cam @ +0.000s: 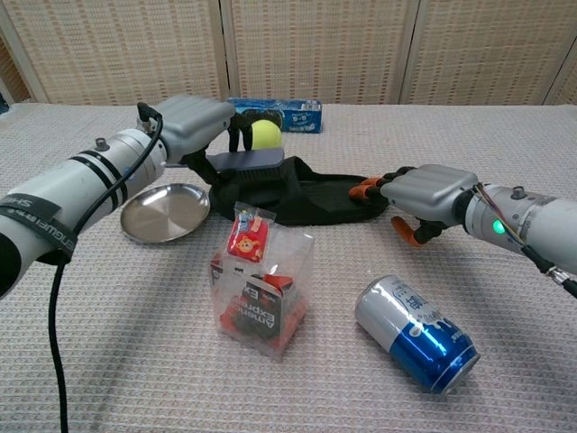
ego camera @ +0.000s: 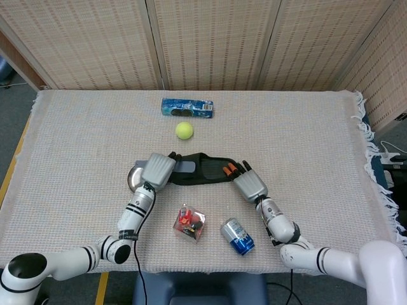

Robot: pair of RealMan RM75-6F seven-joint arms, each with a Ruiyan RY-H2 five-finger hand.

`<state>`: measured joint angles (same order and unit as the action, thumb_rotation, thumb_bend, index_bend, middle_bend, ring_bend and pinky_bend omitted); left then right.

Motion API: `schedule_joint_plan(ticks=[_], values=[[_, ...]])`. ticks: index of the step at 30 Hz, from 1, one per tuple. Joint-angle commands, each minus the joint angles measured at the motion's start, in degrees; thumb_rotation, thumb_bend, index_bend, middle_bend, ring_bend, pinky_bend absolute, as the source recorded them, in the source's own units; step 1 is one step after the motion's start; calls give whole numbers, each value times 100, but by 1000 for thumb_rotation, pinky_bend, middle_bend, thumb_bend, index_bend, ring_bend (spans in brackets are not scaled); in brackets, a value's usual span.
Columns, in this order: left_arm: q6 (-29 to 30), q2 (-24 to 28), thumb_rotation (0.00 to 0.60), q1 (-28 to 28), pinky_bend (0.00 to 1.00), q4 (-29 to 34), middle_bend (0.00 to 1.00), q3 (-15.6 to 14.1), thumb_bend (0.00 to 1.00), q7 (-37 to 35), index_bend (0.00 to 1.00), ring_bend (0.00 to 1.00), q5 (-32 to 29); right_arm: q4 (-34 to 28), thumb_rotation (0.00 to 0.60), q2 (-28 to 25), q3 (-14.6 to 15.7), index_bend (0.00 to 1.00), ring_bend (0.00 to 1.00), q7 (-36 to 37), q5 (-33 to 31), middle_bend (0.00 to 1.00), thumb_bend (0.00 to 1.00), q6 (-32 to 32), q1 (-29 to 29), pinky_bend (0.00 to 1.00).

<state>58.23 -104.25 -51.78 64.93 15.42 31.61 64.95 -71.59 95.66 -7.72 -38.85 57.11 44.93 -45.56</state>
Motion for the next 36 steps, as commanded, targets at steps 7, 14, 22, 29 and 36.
schedule_joint_plan(ticks=[7,14,22,29,36], values=[[22,-290,600,-108,1000,-439,599,-103,453,87,500,822,114,-34,600,-44,72,0,0,33,-64,0,713,29,-33,0],[-74,-413,600,-112,1000,-825,599,-156,451,-9,500,821,136,-114,600,-119,117,0,0,118,-38,0,713,96,-61,0],[-121,-490,600,-93,1000,-1087,606,-161,450,42,507,820,96,-241,600,-222,166,0,0,116,-76,0,713,180,-86,0],[-161,-518,600,-94,1000,-1272,613,-171,452,101,514,820,101,-277,600,-259,204,0,0,134,-126,0,714,203,-108,0],[-239,-534,600,-78,1000,-1431,623,-149,450,176,519,820,24,-258,600,-264,233,0,0,184,-134,0,713,214,-131,0]])
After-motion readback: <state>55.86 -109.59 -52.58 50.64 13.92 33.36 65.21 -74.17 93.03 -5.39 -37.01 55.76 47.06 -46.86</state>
